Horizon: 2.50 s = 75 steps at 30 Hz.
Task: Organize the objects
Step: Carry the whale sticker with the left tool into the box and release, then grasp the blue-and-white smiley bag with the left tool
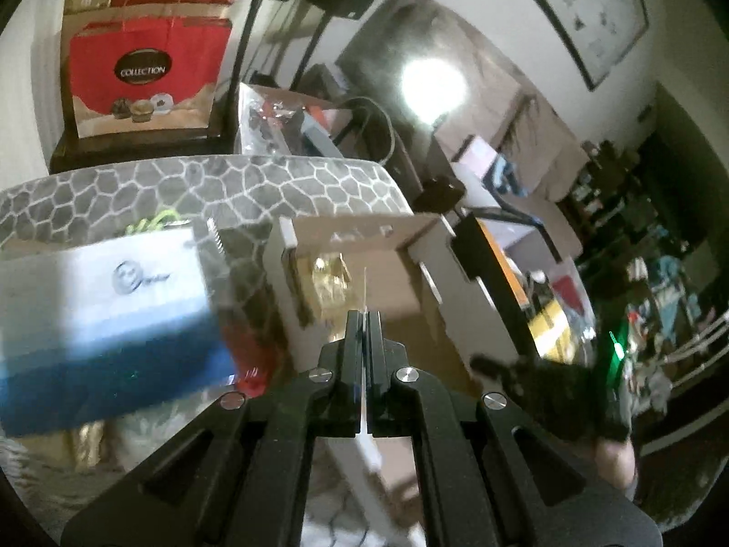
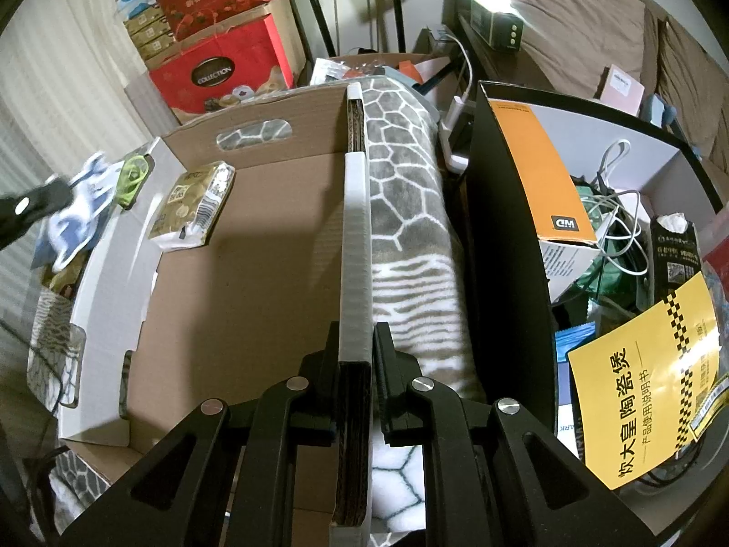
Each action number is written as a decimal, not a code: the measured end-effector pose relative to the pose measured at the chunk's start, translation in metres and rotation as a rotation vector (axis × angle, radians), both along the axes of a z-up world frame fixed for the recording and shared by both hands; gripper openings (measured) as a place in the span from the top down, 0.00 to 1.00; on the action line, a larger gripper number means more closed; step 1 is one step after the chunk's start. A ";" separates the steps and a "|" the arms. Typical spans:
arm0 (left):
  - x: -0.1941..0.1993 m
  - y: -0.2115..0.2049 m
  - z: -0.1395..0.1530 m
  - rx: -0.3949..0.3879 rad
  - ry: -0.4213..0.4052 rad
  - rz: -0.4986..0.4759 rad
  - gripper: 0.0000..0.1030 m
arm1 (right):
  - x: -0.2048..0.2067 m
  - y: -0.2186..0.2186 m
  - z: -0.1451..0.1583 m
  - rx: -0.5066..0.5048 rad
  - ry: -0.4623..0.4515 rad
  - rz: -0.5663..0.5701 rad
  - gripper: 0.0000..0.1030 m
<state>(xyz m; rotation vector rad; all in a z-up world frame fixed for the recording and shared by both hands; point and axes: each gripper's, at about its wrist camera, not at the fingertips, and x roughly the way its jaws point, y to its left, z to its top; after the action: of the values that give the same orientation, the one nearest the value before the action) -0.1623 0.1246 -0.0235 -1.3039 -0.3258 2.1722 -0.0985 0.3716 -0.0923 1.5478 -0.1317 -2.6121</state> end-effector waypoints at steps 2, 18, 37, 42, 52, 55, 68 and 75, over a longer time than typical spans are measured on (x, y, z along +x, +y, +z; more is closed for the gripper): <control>-0.012 0.010 -0.008 0.007 -0.019 0.028 1.00 | 0.000 0.000 0.000 -0.003 0.000 -0.001 0.89; -0.033 0.044 -0.039 -0.150 0.000 0.061 0.97 | 0.002 0.004 0.000 -0.026 0.005 -0.001 0.88; -0.003 -0.015 0.017 -0.254 0.136 0.064 0.39 | 0.003 0.004 0.000 -0.020 0.002 0.002 0.88; 0.004 -0.060 0.026 -0.324 0.152 0.139 0.34 | 0.003 0.005 0.000 -0.015 0.002 0.003 0.88; 0.002 -0.145 0.005 -0.390 0.067 0.303 0.34 | 0.003 0.006 -0.001 -0.026 0.005 0.000 0.86; 0.003 -0.158 -0.005 -0.386 0.042 0.319 0.34 | 0.003 0.006 -0.002 -0.028 0.004 0.000 0.86; 0.013 -0.183 -0.026 -0.298 -0.008 0.319 0.34 | 0.003 0.006 -0.001 -0.022 -0.001 0.001 0.85; 0.031 -0.184 -0.028 -0.295 0.025 0.294 0.26 | 0.003 0.005 -0.002 -0.012 -0.001 0.000 0.84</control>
<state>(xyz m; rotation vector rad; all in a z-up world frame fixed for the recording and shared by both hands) -0.1316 -0.0592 -0.0519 -1.4610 -0.2021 2.5577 -0.0960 0.3768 -0.0939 1.5458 -0.1471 -2.6057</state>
